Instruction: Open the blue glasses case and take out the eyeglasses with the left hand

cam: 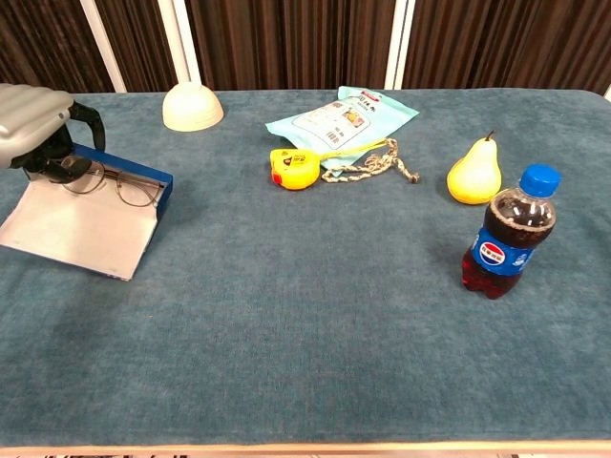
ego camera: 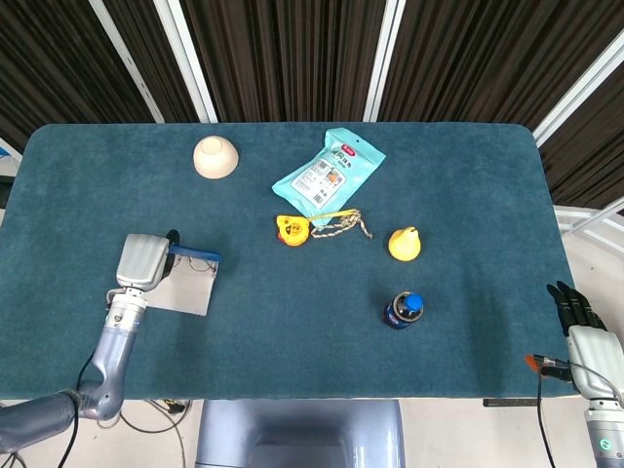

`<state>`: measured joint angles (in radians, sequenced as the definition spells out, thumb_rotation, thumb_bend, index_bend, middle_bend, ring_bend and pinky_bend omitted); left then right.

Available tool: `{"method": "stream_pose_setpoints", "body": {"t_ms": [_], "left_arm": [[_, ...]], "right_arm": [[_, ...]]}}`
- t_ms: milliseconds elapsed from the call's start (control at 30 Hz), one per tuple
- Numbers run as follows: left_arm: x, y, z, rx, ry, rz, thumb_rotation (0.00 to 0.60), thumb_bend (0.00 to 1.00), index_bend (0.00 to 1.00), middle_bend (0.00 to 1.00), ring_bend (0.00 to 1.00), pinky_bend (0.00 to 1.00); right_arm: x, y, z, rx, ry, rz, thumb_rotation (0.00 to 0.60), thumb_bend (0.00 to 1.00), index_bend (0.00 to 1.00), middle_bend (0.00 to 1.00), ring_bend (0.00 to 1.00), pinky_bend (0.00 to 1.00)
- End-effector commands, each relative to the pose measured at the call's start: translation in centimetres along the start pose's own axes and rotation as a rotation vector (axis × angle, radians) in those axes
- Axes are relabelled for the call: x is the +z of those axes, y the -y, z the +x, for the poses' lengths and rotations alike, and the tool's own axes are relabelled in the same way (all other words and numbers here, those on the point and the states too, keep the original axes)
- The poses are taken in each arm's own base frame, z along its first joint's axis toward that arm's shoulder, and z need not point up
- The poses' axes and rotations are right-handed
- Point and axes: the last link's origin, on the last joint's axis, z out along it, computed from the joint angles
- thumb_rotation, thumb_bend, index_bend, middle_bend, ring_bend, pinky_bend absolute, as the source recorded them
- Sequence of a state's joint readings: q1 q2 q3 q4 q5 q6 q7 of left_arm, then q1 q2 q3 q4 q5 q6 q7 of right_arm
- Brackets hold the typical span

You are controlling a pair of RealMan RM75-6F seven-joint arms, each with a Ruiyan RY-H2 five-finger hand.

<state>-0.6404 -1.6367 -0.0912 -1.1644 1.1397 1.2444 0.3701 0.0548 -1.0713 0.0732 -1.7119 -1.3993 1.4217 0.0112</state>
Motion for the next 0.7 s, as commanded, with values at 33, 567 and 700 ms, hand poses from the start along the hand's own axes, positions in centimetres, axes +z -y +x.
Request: {"method": "stream_pose_setpoints", "body": {"t_ms": [33, 567, 700], "left_arm": [[-0.2, 0.2, -0.5, -0.011, -0.021, -0.003, 0.600, 0.49, 0.55, 1.00, 0.94, 1.00], [-1.1, 1.2, -1.8, 0.013, -0.094, -0.052, 0.600, 0.49, 0.55, 1.00, 0.94, 1.00], [-1.5, 1.5, -2.1, 0.005, -0.106, -0.054, 0.600, 0.49, 0.55, 1.00, 0.94, 1.00]], "right_arm": [[0.0, 0.0, 0.0, -0.001, -0.001, -0.001, 0.600, 0.19, 0.00, 0.00, 0.00, 0.21], [0.0, 0.1, 0.0, 0.004, -0.001, -0.001, 0.600, 0.19, 0.00, 0.00, 0.00, 0.21], [0.0, 0.1, 0.0, 0.005, -0.003, 0.000, 0.600, 0.19, 0.00, 0.00, 0.00, 0.21]]}}
